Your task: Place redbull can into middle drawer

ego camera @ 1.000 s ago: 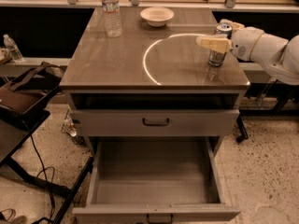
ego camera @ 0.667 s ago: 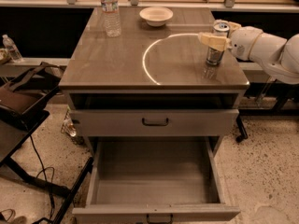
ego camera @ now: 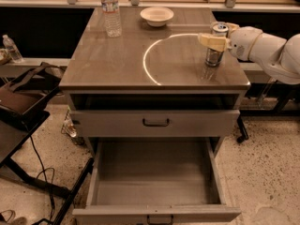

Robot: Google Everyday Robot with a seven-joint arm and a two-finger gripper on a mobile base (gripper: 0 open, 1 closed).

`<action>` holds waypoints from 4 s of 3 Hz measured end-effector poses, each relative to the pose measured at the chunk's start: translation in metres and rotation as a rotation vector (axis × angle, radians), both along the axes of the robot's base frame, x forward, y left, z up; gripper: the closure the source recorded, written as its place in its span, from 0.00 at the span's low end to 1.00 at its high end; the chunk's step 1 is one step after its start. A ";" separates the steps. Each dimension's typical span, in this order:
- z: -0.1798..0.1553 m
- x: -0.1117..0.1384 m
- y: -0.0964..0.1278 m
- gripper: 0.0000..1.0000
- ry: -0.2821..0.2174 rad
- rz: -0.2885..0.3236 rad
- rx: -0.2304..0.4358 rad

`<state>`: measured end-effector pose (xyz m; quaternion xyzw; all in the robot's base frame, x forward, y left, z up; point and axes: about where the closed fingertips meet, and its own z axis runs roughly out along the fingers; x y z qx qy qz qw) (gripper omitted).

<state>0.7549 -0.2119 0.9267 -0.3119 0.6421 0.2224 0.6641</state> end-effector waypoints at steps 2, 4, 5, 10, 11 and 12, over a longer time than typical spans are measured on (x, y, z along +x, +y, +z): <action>0.018 -0.032 -0.005 1.00 -0.018 0.010 -0.015; 0.021 -0.174 -0.038 1.00 -0.021 0.036 -0.092; -0.025 -0.210 -0.059 1.00 -0.005 0.118 -0.132; -0.212 -0.313 0.058 1.00 0.012 0.524 -0.056; -0.265 -0.324 0.108 1.00 0.036 0.614 -0.007; -0.355 -0.311 0.201 1.00 0.061 0.639 0.076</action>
Offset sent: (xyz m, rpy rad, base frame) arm -0.0927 -0.0241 0.0516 -0.0430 -0.0499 0.0161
